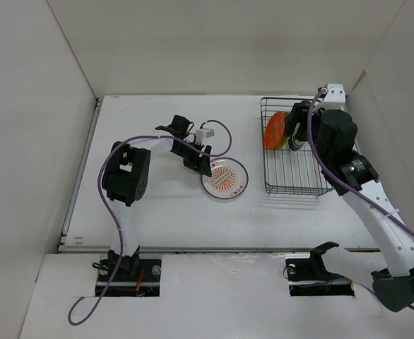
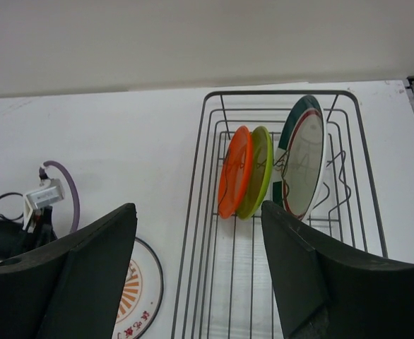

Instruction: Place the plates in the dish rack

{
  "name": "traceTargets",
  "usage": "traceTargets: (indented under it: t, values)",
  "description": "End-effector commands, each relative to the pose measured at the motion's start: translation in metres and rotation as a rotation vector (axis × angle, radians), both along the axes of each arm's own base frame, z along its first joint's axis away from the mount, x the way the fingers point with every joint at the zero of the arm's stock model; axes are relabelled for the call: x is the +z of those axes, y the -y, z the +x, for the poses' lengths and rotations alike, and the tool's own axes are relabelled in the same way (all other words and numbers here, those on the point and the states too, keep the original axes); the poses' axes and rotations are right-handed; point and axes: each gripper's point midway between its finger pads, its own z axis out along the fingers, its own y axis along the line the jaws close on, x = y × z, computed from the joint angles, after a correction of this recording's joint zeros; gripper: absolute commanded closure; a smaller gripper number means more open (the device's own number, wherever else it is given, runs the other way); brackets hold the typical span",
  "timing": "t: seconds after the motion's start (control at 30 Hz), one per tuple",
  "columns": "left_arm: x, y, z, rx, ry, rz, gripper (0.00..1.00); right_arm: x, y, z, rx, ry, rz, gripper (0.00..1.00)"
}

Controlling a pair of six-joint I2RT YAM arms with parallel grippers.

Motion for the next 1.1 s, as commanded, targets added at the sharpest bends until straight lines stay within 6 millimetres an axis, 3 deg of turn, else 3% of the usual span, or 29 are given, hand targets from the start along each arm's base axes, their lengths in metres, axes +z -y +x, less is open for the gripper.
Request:
traceTargets:
  t: [0.0,0.1,0.27,0.37,0.47,0.6,0.63,0.7,0.73,0.83,0.87,0.93,1.07]
  values:
    - [-0.017,-0.001,0.001,0.001,-0.020,0.037,0.46,0.004,-0.003,-0.003,-0.001,0.025,0.024,0.24]
    - [-0.021,-0.002,0.001,0.012,-0.032,0.051,0.58,-0.006,-0.007,-0.003,0.007,0.005,0.025,0.24]
    - [-0.031,-0.008,0.011,0.059,-0.036,0.083,1.00,-0.015,-0.011,-0.001,0.024,-0.001,0.035,0.24]
    - [-0.031,-0.015,0.016,0.081,-0.055,0.066,1.00,-0.028,-0.014,0.000,0.034,-0.030,0.024,0.24]
    - [-0.007,-0.026,0.026,0.094,-0.037,0.013,1.00,-0.026,-0.021,0.000,0.070,-0.025,0.034,0.24]
    - [0.055,-0.046,0.033,0.053,0.096,-0.081,1.00,-0.026,-0.058,-0.007,0.325,-0.002,0.002,0.21]
    - [0.084,-0.051,0.033,0.033,0.176,-0.110,1.00,-0.027,-0.070,-0.012,0.402,0.004,-0.002,0.21]
    - [0.110,-0.062,0.031,0.042,0.238,-0.133,1.00,-0.025,-0.095,-0.022,0.576,0.022,0.001,0.21]
    - [0.135,-0.063,0.028,0.039,0.303,-0.146,1.00,-0.035,-0.101,-0.022,0.612,0.006,-0.004,0.21]
    - [0.159,-0.068,0.010,0.019,0.345,-0.168,1.00,-0.053,-0.124,-0.025,0.745,-0.005,0.017,0.21]
    - [0.177,-0.068,0.003,0.001,0.395,-0.187,1.00,-0.056,-0.130,-0.027,0.788,-0.001,0.024,0.21]
    - [0.185,-0.069,-0.008,-0.010,0.411,-0.197,1.00,-0.058,-0.143,-0.029,0.885,0.020,0.041,0.21]
    - [0.201,-0.071,-0.025,-0.031,0.429,-0.201,1.00,-0.085,-0.164,-0.012,0.949,-0.007,0.007,0.21]
